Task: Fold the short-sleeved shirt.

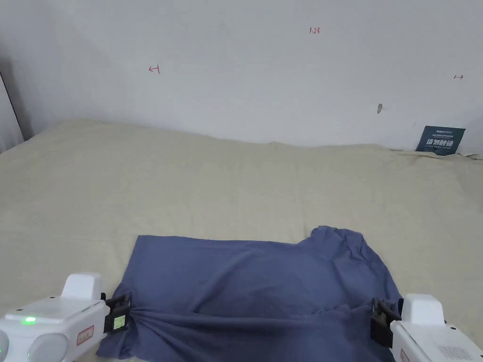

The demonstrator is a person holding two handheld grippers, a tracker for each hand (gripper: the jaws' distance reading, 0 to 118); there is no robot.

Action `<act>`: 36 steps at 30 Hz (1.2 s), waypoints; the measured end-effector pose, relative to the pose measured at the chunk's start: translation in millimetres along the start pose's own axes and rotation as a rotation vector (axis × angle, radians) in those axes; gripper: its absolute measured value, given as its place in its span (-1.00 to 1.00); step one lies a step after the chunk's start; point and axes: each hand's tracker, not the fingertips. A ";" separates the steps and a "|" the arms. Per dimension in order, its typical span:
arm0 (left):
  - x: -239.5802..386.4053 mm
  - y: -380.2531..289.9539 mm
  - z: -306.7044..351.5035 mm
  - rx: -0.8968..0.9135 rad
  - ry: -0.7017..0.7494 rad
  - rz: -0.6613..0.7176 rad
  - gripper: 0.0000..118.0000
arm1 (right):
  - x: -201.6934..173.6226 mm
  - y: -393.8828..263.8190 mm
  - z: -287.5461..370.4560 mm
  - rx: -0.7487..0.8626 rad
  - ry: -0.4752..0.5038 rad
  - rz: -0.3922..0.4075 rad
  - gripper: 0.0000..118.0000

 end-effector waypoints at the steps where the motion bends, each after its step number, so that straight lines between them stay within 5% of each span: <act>1: -5.1 -4.5 2.1 0.024 -0.006 0.000 -0.19 | -1.8 -0.6 9.8 0.020 0.007 -0.019 -0.24; 10: 14.4 -54.6 61.8 0.178 0.047 -0.044 -0.27 | -31.0 -20.2 94.5 0.115 0.011 -0.055 -0.45; 12: 19.0 -62.7 69.2 0.189 0.050 -0.055 -0.60 | -35.0 -27.0 107.2 0.131 0.002 -0.048 -0.90; 16: 18.0 -81.8 75.0 0.210 0.047 -0.065 -1.00 | -39.0 -36.3 130.0 0.158 -0.024 -0.013 -0.99; 27: -10.2 -80.8 46.7 0.157 0.031 0.118 -1.00 | -39.6 -45.0 135.6 0.122 -0.045 -0.037 -1.00; 33: -21.9 -47.3 2.8 -0.037 -0.044 0.158 -1.00 | -45.8 -45.5 129.5 0.101 -0.027 -0.028 -1.00; 34: -21.9 -43.0 -4.1 -0.077 -0.038 0.143 -0.91 | -47.2 -45.1 128.6 0.096 -0.025 -0.023 -1.00; 36: -22.2 -38.0 -18.7 -0.115 -0.014 0.120 -0.39 | -45.4 -46.7 127.6 0.090 -0.018 -0.024 -1.00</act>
